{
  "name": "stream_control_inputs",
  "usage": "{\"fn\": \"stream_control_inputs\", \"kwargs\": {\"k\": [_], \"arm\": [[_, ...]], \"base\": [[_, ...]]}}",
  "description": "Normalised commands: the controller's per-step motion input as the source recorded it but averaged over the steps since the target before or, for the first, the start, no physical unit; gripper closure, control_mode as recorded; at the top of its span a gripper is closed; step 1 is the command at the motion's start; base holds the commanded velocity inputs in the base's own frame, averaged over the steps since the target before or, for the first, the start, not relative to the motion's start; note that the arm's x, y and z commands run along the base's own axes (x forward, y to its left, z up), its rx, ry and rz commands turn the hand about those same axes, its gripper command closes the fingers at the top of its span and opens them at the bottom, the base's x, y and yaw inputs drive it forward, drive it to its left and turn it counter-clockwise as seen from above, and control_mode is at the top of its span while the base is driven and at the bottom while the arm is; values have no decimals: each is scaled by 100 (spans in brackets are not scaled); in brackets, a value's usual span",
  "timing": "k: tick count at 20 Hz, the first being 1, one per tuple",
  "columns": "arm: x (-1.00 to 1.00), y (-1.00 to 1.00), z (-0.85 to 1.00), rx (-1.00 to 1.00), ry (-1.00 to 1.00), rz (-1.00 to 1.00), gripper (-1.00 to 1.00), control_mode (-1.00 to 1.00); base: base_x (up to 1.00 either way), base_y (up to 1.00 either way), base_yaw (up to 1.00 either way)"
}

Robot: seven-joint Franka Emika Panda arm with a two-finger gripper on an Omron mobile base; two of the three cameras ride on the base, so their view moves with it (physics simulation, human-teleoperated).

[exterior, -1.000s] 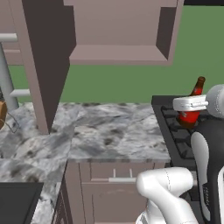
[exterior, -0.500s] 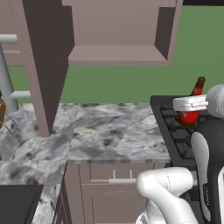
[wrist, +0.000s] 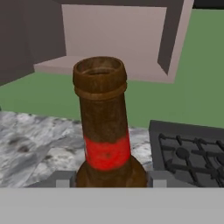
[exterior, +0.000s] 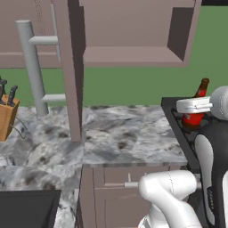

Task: Sort all alcoholic drinks to one cabinet, and non-alcoholic drinks to the other.

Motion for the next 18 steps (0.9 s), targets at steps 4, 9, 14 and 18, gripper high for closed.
{"fn": "stream_control_inputs", "kwargs": {"k": [4, 9, 14, 18], "arm": [[0, 0, 0, 0, 0, 0, 100, 100], [0, 0, 0, 0, 0, 0, 100, 100], [0, 0, 0, 0, 0, 0, 100, 100], [0, 0, 0, 0, 0, 0, 100, 100]], "base": [[33, 33, -4], [47, 13, -4], [44, 2, -4], [30, 8, -4]]}}
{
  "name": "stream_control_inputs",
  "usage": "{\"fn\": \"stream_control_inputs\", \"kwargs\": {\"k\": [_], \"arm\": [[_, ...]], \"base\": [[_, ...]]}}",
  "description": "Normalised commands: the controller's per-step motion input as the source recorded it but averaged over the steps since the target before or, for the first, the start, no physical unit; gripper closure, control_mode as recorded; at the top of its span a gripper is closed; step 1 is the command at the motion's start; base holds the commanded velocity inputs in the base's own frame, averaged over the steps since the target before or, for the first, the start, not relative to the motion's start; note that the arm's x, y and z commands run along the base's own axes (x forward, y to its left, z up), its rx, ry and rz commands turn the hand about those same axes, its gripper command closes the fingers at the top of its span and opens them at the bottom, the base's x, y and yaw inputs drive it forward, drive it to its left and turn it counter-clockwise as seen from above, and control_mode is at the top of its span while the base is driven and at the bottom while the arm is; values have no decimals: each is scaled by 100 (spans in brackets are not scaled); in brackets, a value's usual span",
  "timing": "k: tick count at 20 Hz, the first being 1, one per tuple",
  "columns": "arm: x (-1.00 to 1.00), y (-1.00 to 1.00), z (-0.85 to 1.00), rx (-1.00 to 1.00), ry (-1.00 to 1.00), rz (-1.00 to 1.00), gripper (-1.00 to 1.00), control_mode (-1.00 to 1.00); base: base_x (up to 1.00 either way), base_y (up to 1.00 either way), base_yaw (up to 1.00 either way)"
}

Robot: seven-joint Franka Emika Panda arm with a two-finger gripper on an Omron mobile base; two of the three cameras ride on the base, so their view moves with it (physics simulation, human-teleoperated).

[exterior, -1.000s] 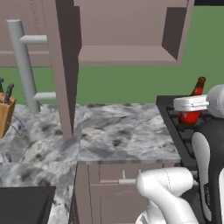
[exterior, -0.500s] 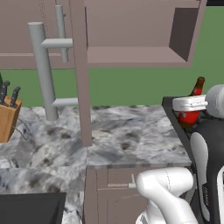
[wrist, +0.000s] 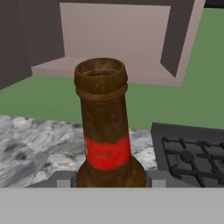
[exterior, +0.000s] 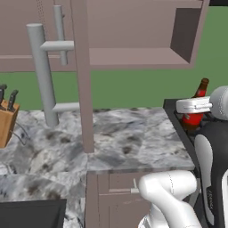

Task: Sort all alcoholic drinks to one cabinet, and non-alcoholic drinks to the other.

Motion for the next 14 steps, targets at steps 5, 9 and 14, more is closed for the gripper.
{"fn": "stream_control_inputs", "kwargs": {"k": [5, 9, 14], "arm": [[0, 0, 0, 0, 0, 0, 100, 100], [0, 0, 0, 0, 0, 0, 100, 100], [0, 0, 0, 0, 0, 0, 100, 100]], "base": [[24, 12, -3], [3, 4, -1], [0, 0, 0]]}}
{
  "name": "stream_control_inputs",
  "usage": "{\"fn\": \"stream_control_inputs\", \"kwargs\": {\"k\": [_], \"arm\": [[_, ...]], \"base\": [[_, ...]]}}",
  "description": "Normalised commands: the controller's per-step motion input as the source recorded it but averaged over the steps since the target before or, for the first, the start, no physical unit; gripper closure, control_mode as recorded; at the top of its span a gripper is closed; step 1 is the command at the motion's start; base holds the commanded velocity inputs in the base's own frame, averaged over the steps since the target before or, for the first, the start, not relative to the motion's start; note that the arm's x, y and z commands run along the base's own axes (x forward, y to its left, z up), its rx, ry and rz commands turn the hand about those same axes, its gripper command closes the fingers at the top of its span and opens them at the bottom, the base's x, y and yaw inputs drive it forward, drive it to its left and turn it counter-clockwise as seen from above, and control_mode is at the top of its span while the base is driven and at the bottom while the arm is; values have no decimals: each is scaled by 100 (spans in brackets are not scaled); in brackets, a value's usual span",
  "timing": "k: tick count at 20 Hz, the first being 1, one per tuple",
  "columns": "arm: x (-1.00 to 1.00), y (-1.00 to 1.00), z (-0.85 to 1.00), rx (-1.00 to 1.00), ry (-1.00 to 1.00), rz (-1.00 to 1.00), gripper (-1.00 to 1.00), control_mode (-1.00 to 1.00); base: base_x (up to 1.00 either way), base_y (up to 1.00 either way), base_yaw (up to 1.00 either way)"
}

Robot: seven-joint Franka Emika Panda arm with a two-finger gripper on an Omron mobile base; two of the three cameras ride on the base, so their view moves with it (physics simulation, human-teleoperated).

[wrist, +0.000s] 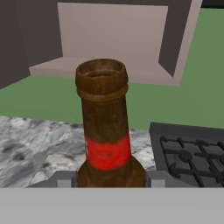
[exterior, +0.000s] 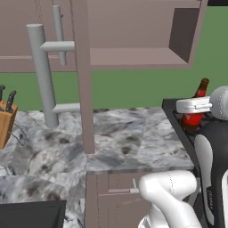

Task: Sort all alcoholic drinks to one cabinet, and non-alcoholic drinks to the other.

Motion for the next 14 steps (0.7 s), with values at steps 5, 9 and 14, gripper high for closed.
{"fn": "stream_control_inputs", "kwargs": {"k": [5, 9, 14], "arm": [[0, 0, 0, 0, 0, 0, 100, 100], [0, 4, 3, 0, 0, -1, 100, -100], [0, 3, 20, 0, 0, -3, 100, -100]], "base": [[0, 3, 0], [0, 3, 0], [0, 0, 0]]}}
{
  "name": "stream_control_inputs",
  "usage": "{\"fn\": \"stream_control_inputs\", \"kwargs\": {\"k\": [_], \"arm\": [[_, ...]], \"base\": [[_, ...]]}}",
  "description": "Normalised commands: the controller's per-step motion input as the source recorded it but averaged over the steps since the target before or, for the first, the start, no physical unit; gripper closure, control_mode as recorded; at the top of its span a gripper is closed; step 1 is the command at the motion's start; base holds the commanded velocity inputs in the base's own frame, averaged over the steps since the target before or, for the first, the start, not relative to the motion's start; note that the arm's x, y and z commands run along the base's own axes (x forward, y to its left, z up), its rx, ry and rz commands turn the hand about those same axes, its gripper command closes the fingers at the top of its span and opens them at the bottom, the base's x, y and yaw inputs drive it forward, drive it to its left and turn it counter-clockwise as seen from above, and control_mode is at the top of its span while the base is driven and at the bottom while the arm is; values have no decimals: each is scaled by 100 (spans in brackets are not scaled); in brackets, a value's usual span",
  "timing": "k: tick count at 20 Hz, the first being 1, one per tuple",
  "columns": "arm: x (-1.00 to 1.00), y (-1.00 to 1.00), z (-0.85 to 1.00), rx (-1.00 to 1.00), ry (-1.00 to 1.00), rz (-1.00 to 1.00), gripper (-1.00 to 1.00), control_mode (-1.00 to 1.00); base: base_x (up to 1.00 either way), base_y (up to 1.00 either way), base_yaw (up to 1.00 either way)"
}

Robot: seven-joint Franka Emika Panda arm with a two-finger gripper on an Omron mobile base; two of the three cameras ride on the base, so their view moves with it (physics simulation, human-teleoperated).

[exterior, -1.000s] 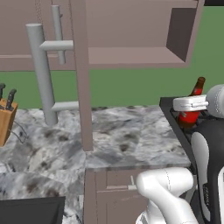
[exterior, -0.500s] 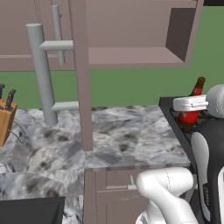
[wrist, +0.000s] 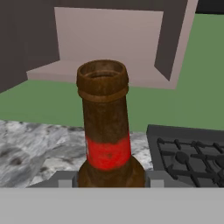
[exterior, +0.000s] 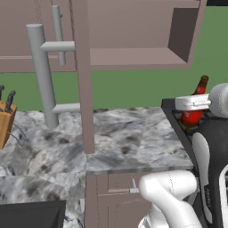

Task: Sort all alcoholic drinks to one cabinet, and non-alcoholic drinks to the other.

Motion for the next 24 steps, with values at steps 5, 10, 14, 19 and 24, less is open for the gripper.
{"fn": "stream_control_inputs", "kwargs": {"k": [5, 10, 14, 19, 24], "arm": [[0, 0, 30, 0, 0, -5, 100, -100], [2, 0, 24, 0, 0, -7, 100, -100], [13, 0, 19, 0, 0, -5, 100, -100], [21, 0, 10, 0, -4, -1, 100, -100], [23, -1, 4, 0, -7, 0, 100, -100]], "base": [[0, 0, 0], [0, 0, 0], [0, 0, 0], [0, 0, 0], [0, 0, 0]]}}
